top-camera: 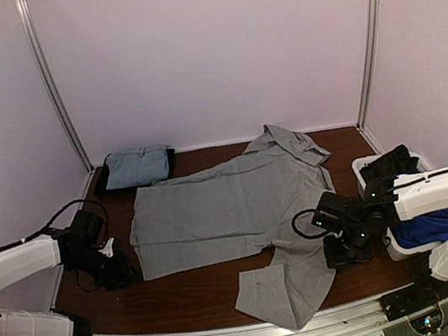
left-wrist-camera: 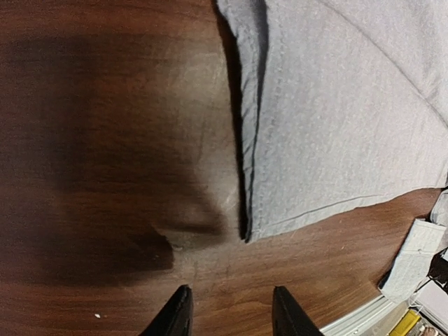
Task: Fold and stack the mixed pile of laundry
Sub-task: Pick up the flattened shirt from the center of the board, then fold the flattened shirt at the center of the board.
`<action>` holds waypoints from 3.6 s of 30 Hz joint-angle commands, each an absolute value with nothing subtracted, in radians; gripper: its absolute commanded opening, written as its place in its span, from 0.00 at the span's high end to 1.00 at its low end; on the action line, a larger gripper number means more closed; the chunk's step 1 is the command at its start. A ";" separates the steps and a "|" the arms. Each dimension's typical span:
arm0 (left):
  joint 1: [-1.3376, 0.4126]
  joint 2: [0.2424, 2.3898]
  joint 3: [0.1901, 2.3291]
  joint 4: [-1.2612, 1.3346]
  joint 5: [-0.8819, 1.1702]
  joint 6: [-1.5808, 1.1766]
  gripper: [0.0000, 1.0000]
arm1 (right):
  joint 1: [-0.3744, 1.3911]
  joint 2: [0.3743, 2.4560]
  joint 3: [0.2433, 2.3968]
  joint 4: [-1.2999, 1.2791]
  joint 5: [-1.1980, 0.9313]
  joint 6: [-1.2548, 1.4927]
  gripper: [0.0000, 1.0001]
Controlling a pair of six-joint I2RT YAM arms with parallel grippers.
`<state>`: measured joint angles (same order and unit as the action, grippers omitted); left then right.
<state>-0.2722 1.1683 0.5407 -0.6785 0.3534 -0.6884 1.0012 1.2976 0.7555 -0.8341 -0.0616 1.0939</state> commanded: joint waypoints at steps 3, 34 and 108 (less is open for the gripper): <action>-0.275 1.165 0.523 -0.624 0.359 -0.728 0.59 | 1.005 1.236 0.796 -0.930 -0.027 1.075 1.00; -0.339 1.192 0.576 -0.711 0.337 -0.782 1.00 | 1.000 1.106 0.868 -1.066 -0.010 1.099 1.00; -0.170 1.684 1.090 -0.719 0.287 -0.684 1.00 | 0.364 1.830 1.634 -0.989 -0.231 0.366 1.00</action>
